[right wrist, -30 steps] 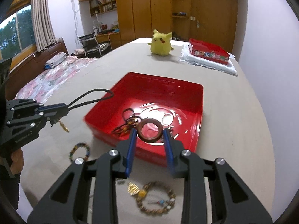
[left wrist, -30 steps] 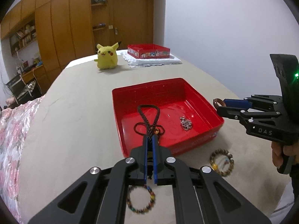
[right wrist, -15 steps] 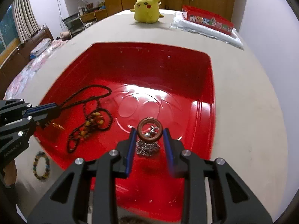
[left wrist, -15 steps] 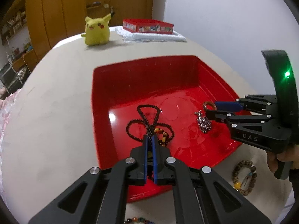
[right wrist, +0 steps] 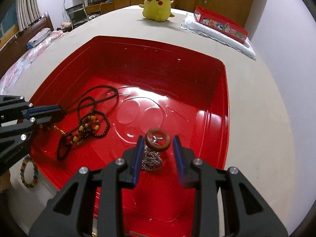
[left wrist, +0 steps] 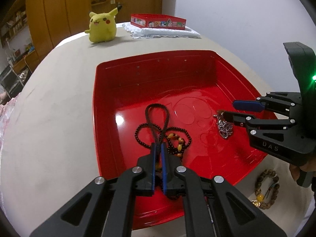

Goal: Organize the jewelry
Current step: 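Carry the cord necklace and brown ring into the red box and release, then move both tools back toward the remaining bracelets and bangles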

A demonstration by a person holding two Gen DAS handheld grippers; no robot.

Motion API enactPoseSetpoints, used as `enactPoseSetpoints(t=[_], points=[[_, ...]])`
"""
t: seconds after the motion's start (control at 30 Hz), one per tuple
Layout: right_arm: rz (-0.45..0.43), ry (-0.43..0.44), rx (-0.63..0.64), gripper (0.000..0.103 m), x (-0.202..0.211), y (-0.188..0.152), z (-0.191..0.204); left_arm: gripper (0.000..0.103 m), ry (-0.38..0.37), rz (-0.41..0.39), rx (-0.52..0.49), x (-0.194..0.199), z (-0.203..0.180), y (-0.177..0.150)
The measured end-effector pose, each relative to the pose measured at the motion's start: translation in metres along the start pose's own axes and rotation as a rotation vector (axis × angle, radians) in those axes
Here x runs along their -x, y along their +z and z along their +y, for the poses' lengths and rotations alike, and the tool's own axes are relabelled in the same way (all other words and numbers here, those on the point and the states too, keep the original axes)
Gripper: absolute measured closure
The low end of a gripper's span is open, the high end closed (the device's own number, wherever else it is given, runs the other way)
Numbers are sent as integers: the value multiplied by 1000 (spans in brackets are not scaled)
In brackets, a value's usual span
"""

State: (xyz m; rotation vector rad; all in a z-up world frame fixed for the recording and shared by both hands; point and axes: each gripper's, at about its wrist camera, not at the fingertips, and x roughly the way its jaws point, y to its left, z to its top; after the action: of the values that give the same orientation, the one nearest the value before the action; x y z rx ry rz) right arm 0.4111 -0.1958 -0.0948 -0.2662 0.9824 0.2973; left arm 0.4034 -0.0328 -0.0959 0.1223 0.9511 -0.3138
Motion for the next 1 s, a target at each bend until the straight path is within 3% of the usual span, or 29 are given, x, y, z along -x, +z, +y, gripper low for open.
enactPoseSetpoints(t=[0.13,0.17,0.63,1.0], points=[[-1,0,7,71,1,-2,1,71,18,-12,-1,4,-1,0],[-2,2,6,70,2,-2,1,68,22,-16,-2,6,-1,0],[-102,28,-10,67,58,-19,2,62,66,-113,-32,72,-23,-20],[-175,83,14,60,126,-61,26,51,75,-165,-45,129,-42,-52]])
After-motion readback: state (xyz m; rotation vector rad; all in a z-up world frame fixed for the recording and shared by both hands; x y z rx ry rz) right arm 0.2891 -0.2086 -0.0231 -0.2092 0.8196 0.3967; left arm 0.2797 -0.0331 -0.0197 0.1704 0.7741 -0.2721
